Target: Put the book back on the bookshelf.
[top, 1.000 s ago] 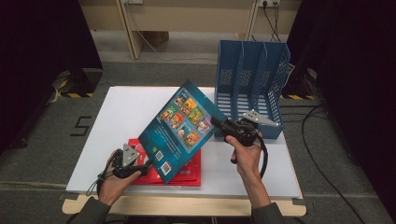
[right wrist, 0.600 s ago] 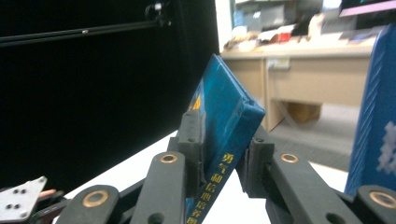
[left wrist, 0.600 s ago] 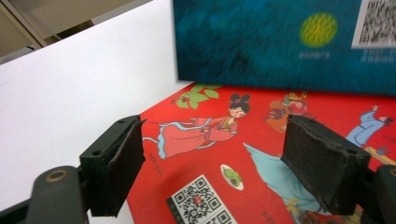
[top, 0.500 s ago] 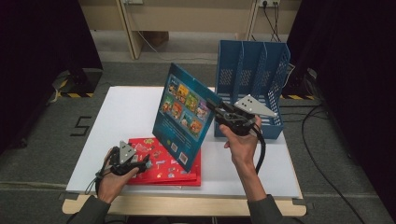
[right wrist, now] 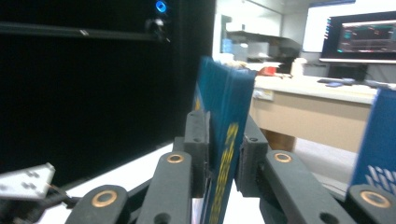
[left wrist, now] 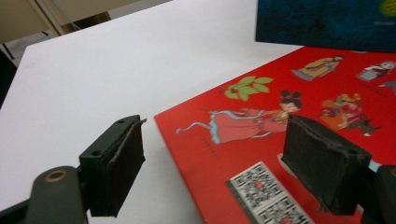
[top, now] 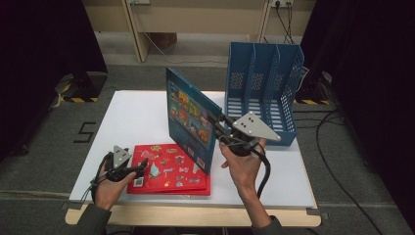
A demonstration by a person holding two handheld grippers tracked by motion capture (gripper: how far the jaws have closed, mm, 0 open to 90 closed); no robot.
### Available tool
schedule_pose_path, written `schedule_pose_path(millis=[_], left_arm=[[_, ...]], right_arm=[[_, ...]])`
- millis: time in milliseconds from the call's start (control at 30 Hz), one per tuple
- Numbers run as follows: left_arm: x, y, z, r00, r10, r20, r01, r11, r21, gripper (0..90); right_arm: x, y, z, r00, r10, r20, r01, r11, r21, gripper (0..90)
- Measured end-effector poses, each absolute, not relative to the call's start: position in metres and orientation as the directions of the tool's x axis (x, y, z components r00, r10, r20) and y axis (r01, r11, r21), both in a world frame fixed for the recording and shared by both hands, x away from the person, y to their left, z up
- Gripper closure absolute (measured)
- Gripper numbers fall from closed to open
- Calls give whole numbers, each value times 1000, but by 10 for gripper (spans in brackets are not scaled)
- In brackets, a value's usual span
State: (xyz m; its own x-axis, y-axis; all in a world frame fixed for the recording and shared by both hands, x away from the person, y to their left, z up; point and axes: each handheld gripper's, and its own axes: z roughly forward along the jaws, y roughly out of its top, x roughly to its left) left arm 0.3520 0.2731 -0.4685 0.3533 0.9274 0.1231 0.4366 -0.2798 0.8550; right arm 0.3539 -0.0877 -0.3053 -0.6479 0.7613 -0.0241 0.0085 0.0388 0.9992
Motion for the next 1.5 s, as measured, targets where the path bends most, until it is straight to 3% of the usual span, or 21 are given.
schedule_pose_path(millis=[267, 433, 833, 967, 1100, 1233, 1500], left_arm=[[351, 277, -472, 349, 932, 99, 461, -263, 848, 199], [349, 277, -472, 353, 930, 101, 458, -266, 848, 199], [349, 277, -473, 358, 928, 101, 463, -270, 844, 199], [349, 277, -473, 361, 927, 102, 463, -273, 843, 199], [349, 277, -472, 360, 928, 100, 465, -271, 843, 199], [349, 277, -472, 359, 928, 98, 464, -269, 844, 199], [349, 279, -472, 358, 929, 97, 469, -269, 842, 199]], right_arm=[[346, -77, -321, -579, 815, -27, -1, 33, 999, 768], [349, -60, -345, -576, 817, -1, 54, 39, 998, 755], [343, -37, -371, -492, 868, -62, 15, 79, 997, 720], [342, -31, -379, -493, 869, -45, 37, 72, 997, 703], [342, -29, -382, -479, 872, -102, 22, 128, 991, 697], [345, -31, -380, -472, 871, -138, 12, 162, 987, 749], [350, -36, -378, -555, 823, -122, 3, 148, 989, 774]])
